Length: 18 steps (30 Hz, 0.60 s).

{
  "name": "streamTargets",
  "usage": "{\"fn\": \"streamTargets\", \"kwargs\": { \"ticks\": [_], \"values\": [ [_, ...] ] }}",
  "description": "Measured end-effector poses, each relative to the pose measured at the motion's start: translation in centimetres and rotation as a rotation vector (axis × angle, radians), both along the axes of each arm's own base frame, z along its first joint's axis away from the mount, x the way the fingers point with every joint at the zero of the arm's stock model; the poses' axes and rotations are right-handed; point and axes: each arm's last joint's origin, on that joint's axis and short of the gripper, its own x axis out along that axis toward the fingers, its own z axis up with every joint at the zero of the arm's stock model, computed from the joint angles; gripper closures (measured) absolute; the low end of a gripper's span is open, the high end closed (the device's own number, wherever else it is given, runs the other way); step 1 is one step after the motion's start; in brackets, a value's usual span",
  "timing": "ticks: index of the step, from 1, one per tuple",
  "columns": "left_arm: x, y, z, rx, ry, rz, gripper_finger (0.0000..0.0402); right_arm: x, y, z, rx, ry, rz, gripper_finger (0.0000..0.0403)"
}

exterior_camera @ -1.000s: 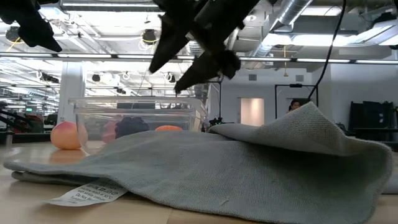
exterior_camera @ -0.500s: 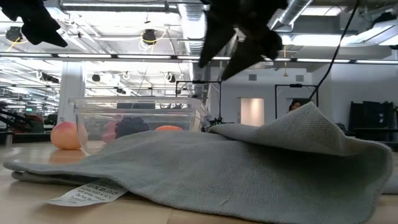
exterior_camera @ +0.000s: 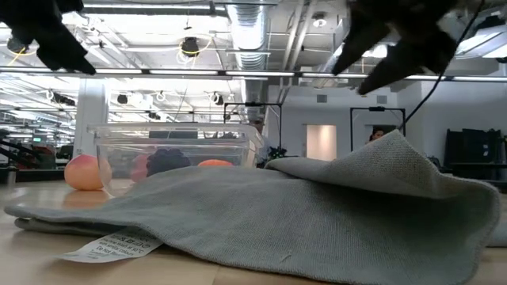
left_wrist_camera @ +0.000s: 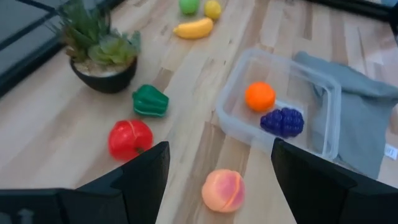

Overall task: Pick and placing Produce into tupperware
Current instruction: Put the pink peach into the transparent container

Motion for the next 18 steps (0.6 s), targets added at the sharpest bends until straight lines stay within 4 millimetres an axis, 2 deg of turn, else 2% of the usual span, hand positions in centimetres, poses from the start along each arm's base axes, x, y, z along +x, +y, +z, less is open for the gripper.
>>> {"fn": "streamTargets", "kwargs": {
  "ticks": [5,10,18],
  "values": [
    [0.5,-0.3,-0.5,-0.080,-0.009,0.047,0.0132,-3.7,-0.8,0.0,-0.018,-0.032,-0.036,0.0092],
    [1.2,-0.5,-0.8,-0.117,0.013,0.116,0.0132,-6.5,-1.6,-0.2,-0.022,-0.061,-0.015,0.0092],
    [4.5,-2.2,-2.4,0.004,0.182,0.066,0.0132,-9.2,-2.8,-1.1,-0.029,-0.075,0.012,0.0092]
  ]
}}
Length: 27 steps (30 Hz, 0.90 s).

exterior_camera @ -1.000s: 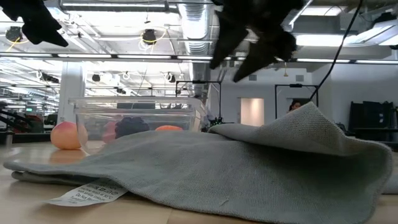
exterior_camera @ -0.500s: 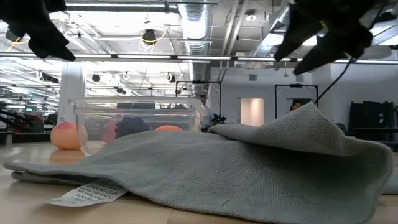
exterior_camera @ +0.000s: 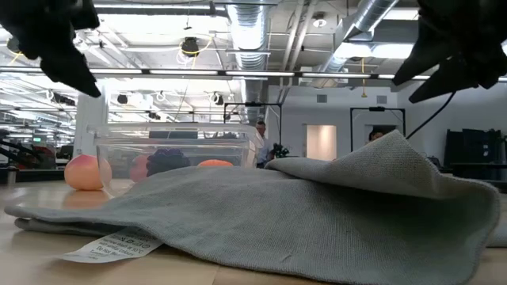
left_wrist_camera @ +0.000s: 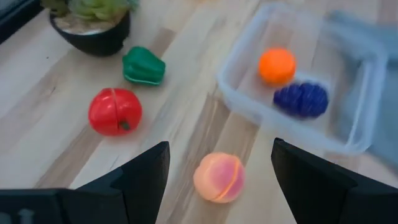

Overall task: Pick and placing Produce into tupperware
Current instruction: Put the pink peach into the transparent container

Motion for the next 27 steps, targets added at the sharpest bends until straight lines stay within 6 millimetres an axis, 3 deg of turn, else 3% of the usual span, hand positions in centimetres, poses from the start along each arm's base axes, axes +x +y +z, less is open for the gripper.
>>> {"fn": "streamTargets", "kwargs": {
  "ticks": [12,27],
  "values": [
    [4.3,-2.1,-3.9,0.153,0.249,-0.112,0.0132,-1.7,0.2,-0.1,-0.028,-0.016,0.062,0.0092],
    [4.1,-2.1,-5.0,0.192,0.399,-0.181,0.0132,-1.9,0.2,-0.2,-0.059,-0.012,0.059,0.0092]
  ]
}}
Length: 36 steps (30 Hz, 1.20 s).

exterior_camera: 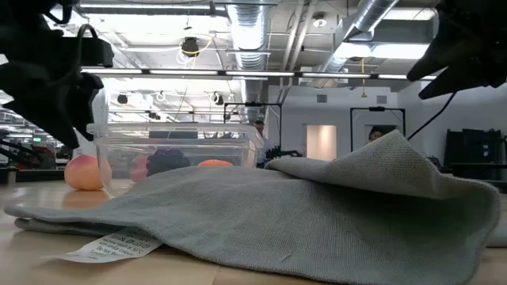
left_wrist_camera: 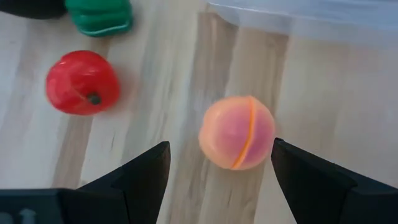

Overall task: Pick and placing Produce into tupperware
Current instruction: Put the pink peach into the transparent container

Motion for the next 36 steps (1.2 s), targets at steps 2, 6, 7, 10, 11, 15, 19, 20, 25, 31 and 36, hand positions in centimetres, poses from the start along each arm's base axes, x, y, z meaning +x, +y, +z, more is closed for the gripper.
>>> {"fn": "streamTargets", "kwargs": {
  "ticks": [2,6,7,10,11,15,19,20,25,31,36],
  "values": [
    [0.0,0.0,0.0,-0.003,0.007,-0.016,0.0130,0.0,-0.1,0.0,-0.005,0.005,-0.002,0.0092],
    [0.2,0.3,-0.1,-0.054,0.024,-0.004,0.0116,0.0,-0.2,0.0,-0.005,0.006,-0.009,0.0092],
    [0.2,0.4,-0.1,-0.065,0.027,0.002,0.0109,0.1,-0.2,0.0,-0.006,0.006,-0.011,0.0092],
    [0.4,0.7,-0.1,-0.067,0.028,0.013,0.0087,0.0,-0.2,0.0,-0.009,0.010,-0.011,0.0092],
    [0.4,0.8,0.0,-0.063,0.028,0.006,0.0080,0.0,-0.2,0.0,-0.009,0.010,-0.011,0.0092],
    [0.7,1.1,0.0,-0.044,0.031,-0.030,0.0058,0.0,-0.2,0.0,-0.012,0.013,-0.011,0.0092],
    [0.8,1.5,0.0,-0.054,0.049,-0.048,0.0054,0.0,-0.2,0.0,-0.012,0.014,-0.011,0.0092],
    [0.9,1.7,0.0,-0.060,0.054,-0.051,0.0054,0.0,-0.2,0.0,-0.012,0.013,-0.011,0.0092],
    [1.2,2.3,0.0,-0.099,0.060,-0.051,0.0054,-0.1,-0.3,-0.1,-0.020,0.023,-0.011,0.0092],
    [1.4,2.9,0.0,-0.129,0.059,-0.041,0.0054,-0.2,-0.4,-0.1,-0.028,0.032,-0.011,0.0092],
    [1.6,3.3,0.0,-0.149,0.057,-0.037,0.0054,-0.2,-0.4,-0.1,-0.029,0.033,-0.011,0.0092]
  ]
}}
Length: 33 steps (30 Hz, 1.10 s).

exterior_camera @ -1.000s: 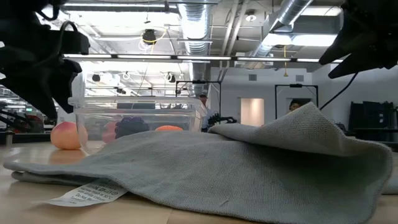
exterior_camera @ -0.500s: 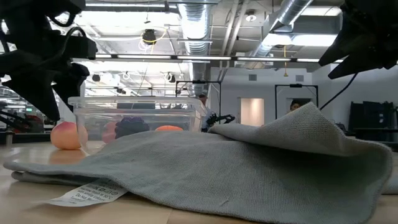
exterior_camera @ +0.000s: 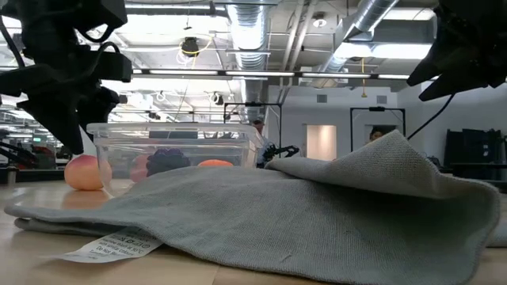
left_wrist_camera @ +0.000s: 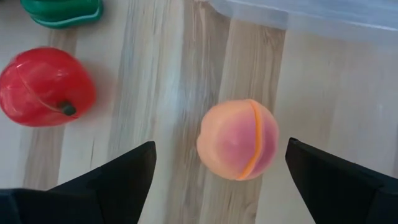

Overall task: Pick and placing Produce into tupperware
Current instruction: Put the pink peach into the transparent container

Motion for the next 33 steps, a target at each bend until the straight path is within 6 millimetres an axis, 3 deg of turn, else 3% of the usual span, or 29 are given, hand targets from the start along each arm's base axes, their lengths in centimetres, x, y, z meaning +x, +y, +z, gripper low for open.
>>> {"fn": "streamTargets", "kwargs": {
  "ticks": [20,33],
  "values": [
    [2.4,-0.2,-3.3,-0.066,0.133,0.004,0.0054,0.0,0.0,0.0,0.005,-0.003,-0.005,0.0092],
    [2.7,-0.2,-3.7,-0.077,0.136,0.017,0.0055,-0.1,0.0,0.0,0.000,0.001,-0.002,0.0092]
  ]
}}
